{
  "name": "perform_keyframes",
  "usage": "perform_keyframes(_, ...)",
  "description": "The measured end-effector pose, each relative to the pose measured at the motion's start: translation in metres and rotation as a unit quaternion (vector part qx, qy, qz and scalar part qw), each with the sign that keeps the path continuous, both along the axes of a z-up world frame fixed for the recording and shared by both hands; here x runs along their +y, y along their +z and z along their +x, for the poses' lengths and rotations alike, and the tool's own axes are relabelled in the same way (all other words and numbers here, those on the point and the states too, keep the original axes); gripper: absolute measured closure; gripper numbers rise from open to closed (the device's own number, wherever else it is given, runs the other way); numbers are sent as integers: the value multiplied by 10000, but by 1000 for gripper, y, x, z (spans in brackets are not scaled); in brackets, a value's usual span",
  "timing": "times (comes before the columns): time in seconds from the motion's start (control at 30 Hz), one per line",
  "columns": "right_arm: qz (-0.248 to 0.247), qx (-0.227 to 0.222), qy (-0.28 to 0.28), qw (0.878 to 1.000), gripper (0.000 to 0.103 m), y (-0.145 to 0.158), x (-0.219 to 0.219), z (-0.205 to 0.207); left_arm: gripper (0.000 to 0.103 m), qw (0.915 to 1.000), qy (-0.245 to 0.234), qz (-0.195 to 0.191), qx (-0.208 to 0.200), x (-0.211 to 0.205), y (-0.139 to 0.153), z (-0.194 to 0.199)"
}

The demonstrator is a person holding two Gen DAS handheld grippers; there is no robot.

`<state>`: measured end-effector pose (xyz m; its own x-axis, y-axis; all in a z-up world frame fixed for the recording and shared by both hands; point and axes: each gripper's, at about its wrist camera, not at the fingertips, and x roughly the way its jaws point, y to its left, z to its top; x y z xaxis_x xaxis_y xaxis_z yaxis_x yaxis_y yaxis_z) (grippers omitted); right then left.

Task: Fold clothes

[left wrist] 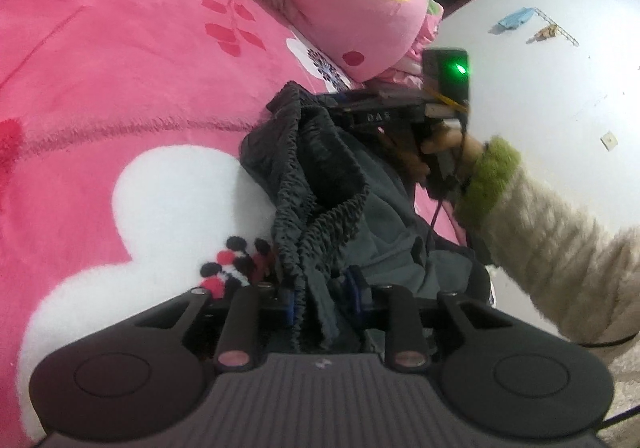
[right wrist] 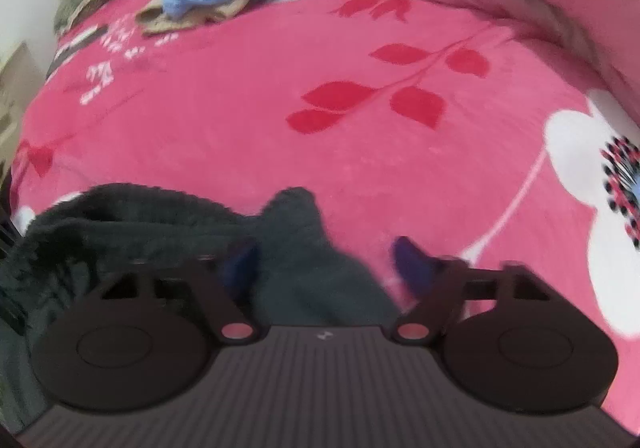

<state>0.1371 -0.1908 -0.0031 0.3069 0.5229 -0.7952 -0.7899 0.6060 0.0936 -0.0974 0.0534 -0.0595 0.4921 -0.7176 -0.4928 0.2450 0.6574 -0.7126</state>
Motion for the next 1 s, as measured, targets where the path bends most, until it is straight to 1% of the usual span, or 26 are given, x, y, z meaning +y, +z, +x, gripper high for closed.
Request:
perform_keyframes(0.07,120,-109,-218,9996,79,3,-2,-14,81,9999,92,47,-33,-3,2,-1)
perform_keyframes(0.1,115,-245,-346,9990,89,4,0,-22,82,9999,139,70,-49,-5,4,-1)
perform_keyframes(0.13,100,-370,-445,9983,95,4,2,-28,84,9997,197,129,-80,-7,7,-1)
perform_keyframes(0.2,87,-774,-705,9945,96,12,4,-45,86,9991,316,256,-147,-12,14,-2)
perform_keyframes(0.27,282,-1108,-1016,9882,96,34,-2,-58,87,9979,459,345,-315,-13,27,-4)
perform_keyframes(0.33,622,-1378,-1417,9783,96,65,-15,-72,88,9956,609,402,-580,-11,46,-8)
perform_keyframes(0.43,1153,-1904,-1957,9551,96,122,-40,-103,89,9900,791,429,-1089,-6,83,-15)
perform_keyframes(0.53,1520,-2497,-2228,9300,96,172,-66,-136,89,9814,889,477,-1636,-3,122,-21)
perform_keyframes(0.6,1710,-2900,-2360,9115,96,202,-80,-161,89,9738,952,529,-1998,-2,148,-25)
perform_keyframes(0.73,1987,-3541,-2413,8814,96,249,-97,-207,90,9575,1017,663,-2615,-3,204,-33)
perform_keyframes(0.77,2038,-3704,-2402,8738,97,260,-99,-218,90,9519,1020,709,-2803,-5,218,-35)
perform_keyframes(0.83,2133,-4018,-2369,8585,97,279,-102,-239,90,9369,1032,873,-3225,-9,248,-45)
perform_keyframes(0.9,2215,-4310,-2321,8434,97,297,-103,-257,90,9251,1006,971,-3530,-10,273,-53)
perform_keyframes(0.97,2345,-4568,-2285,8271,97,315,-106,-275,89,9174,926,1004,-3738,-9,297,-60)
perform_keyframes(1.0,2411,-4661,-2240,8212,97,321,-107,-282,89,9138,904,1020,-3827,-8,308,-64)
